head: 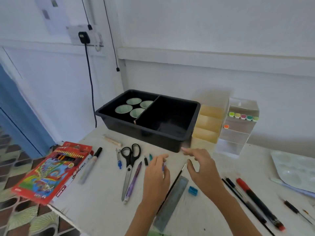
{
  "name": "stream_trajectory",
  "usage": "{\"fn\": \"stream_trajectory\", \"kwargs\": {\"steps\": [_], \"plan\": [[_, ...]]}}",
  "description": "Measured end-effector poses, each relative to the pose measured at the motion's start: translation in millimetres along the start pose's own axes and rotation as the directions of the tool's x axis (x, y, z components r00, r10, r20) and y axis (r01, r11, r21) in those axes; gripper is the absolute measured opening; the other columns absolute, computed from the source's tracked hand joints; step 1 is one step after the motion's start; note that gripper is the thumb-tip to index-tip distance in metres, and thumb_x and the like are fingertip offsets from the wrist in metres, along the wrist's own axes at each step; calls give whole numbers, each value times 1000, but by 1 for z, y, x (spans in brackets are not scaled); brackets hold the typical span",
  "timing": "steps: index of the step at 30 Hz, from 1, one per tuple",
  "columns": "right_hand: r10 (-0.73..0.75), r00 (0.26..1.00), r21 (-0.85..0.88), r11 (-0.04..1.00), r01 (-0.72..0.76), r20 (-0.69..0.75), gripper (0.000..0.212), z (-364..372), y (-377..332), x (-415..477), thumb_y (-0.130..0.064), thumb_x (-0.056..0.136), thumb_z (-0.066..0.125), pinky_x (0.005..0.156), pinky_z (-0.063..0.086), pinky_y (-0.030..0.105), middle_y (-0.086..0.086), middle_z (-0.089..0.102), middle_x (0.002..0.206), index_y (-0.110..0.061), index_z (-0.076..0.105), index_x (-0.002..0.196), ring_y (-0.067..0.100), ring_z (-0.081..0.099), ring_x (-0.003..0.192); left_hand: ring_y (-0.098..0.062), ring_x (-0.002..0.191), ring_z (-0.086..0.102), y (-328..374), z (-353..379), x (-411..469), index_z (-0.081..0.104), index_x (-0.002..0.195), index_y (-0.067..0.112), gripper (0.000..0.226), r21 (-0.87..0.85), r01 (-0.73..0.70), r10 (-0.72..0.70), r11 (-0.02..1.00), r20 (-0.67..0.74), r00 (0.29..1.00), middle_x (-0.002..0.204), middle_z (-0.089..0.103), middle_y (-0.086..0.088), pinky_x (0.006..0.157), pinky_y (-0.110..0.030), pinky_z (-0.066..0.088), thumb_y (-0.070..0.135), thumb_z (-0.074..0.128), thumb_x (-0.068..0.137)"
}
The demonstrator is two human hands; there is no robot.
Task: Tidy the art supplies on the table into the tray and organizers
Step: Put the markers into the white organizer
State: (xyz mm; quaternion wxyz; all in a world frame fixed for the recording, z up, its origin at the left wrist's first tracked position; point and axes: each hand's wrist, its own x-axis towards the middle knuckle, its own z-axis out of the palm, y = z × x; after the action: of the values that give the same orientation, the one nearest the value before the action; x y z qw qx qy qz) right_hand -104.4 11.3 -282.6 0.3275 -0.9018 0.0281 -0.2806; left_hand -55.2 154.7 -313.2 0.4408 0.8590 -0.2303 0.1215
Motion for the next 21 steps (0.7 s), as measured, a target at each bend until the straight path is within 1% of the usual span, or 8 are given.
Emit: {"fn": "stream_trajectory", "kwargs": {"steps": [2,6,8,10,13,16,18,21], "plan": [[-11,998,47,999,8,66,41,14,-6,-5,3,83,60,84,36,3,-15,62,100,-25,63,113,-7,48,100,-1,94,51,-9,-11,-9,58,116,17,32,17,61,-60,998,-13,998,107,55,11,79,-5,37,1,53,88],[17,981,97,995,-36,194,38,42,-22,-13,5,82,57,79,39,6,-19,61,90,-23,68,106,-3,55,89,-2,94,51,-26,-30,-25,58,114,18,28,52,147,-147,988,-9,989,109,55,10,79,-3,37,5,54,90],[23,962,112,992,-55,271,36,56,-29,-18,2,84,56,79,40,7,-18,61,90,-24,68,106,-1,56,89,-3,96,51,-33,-39,-32,58,113,19,28,72,170,-168,983,-32,985,108,55,11,84,-9,41,5,54,89],[19,947,125,990,-62,322,34,70,-36,-21,1,85,56,80,43,11,-21,60,88,-24,69,104,0,56,89,-7,97,54,-42,-46,-39,60,110,16,29,86,180,-176,980,-60,983,105,57,8,88,-22,46,0,55,86],[-5,937,158,986,-53,349,35,88,-43,-26,4,83,56,79,46,14,-18,63,86,-24,70,98,1,59,86,-11,91,55,-55,-55,-47,62,107,14,28,80,194,-187,978,-92,978,99,57,7,81,-28,49,-2,56,85],[16,950,187,979,-78,311,34,103,-51,-22,9,80,55,76,43,5,-12,65,84,-17,72,94,-4,60,82,-10,90,55,-63,-66,-50,63,105,14,23,53,194,-185,979,-140,973,95,56,9,77,-25,49,0,57,88],[71,950,197,971,-135,305,31,113,-59,-12,9,83,54,76,42,3,-6,66,90,-13,71,97,0,61,86,-9,91,55,-69,-73,-51,63,104,14,25,65,203,-188,977,-186,964,95,57,9,79,-26,49,-2,56,87],[160,919,159,960,-230,361,26,130,-73,12,1,90,52,73,41,3,-3,65,101,-13,68,106,3,56,89,-10,92,56,-82,-86,-48,63,105,15,25,119,216,-182,969,-250,951,99,60,6,81,-29,48,3,51,86]]}}
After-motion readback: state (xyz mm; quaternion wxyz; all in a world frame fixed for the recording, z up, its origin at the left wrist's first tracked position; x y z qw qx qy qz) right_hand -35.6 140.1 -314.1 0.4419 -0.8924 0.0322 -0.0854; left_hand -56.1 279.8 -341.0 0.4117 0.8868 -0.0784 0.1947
